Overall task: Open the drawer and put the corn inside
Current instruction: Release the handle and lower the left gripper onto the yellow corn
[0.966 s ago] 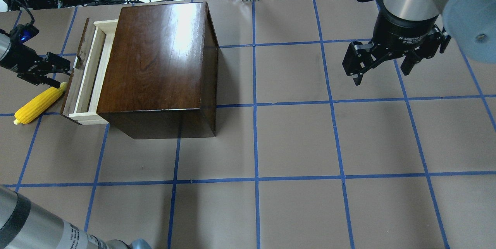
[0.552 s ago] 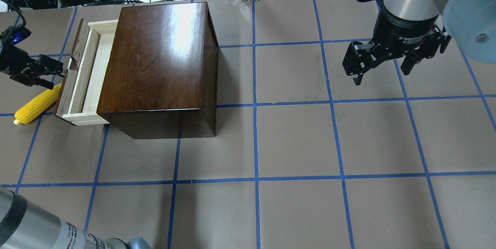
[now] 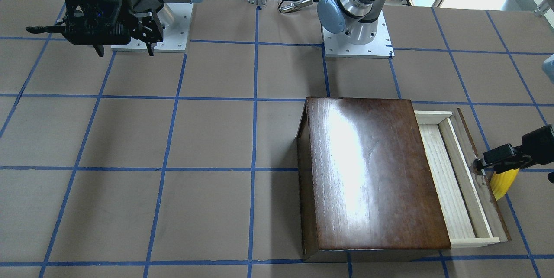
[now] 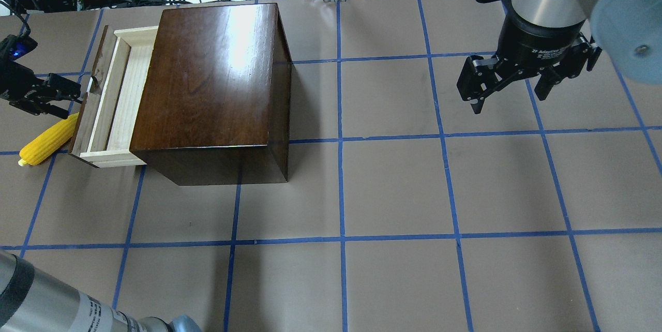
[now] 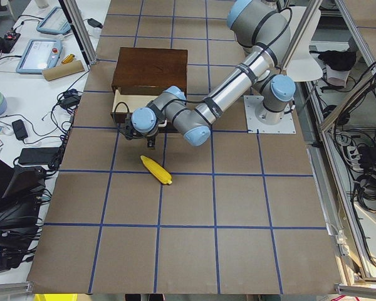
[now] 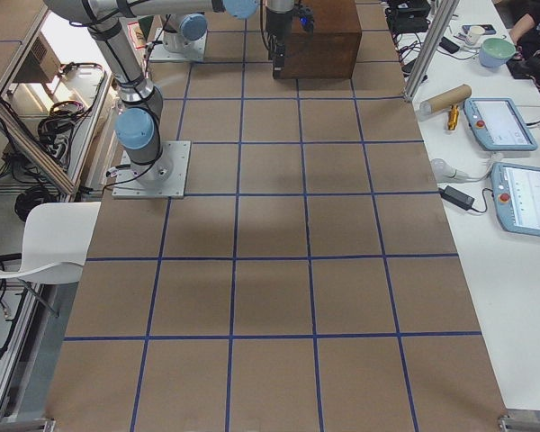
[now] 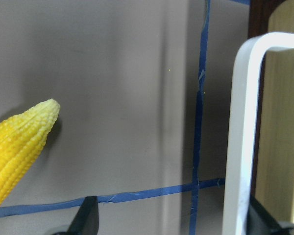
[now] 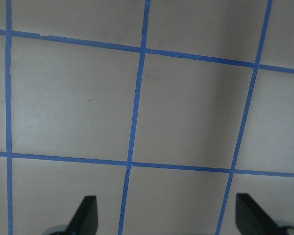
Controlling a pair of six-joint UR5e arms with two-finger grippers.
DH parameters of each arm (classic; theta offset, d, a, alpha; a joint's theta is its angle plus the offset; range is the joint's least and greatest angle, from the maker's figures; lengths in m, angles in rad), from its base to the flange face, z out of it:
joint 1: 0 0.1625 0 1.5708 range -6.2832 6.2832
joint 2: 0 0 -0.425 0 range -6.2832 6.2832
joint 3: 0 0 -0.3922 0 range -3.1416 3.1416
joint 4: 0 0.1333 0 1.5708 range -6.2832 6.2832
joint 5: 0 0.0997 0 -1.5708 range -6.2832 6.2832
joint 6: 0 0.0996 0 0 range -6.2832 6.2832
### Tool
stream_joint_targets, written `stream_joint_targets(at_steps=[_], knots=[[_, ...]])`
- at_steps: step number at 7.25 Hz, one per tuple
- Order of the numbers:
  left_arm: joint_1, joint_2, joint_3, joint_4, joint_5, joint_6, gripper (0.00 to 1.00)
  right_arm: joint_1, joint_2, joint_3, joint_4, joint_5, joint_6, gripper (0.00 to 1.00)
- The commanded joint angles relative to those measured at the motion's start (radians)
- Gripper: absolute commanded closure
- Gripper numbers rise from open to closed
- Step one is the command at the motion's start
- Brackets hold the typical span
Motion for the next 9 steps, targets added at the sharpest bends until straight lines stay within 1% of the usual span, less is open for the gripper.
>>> stream_joint_targets(at_steps=[1,2,3,4,5,6,7,9], knots=[[-0.007,0.027,0.002,-0.001,0.001,-0.003,0.00,0.000,0.000,0.000,0.000,0.001,0.001,0.00],[-0.008,0.042,0.016,-0.010,0.005,-0.004,0.00,0.000,0.000,0.000,0.000,0.000,-0.001,0.00],[-0.010,0.055,0.036,-0.017,0.049,-0.001,0.00,0.000,-0.002,0.000,0.000,0.000,-0.001,0.00],[-0.017,0.061,0.066,-0.019,0.135,0.000,0.00,0.000,0.000,0.000,0.000,0.001,-0.001,0.00],[-0.020,0.064,0.087,-0.021,0.155,0.002,0.00,0.000,-0.002,0.000,0.000,0.000,-0.001,0.00],[-0.020,0.064,0.090,-0.021,0.206,0.004,0.00,0.000,-0.002,0.000,0.000,0.001,-0.001,0.00],[-0.020,0.060,0.090,-0.007,0.255,0.007,0.00,0.000,-0.002,0.000,0.000,0.001,0.001,0.00],[-0.020,0.023,0.090,0.100,0.332,0.081,0.00,0.000,0.000,0.000,0.000,0.000,0.001,0.00]])
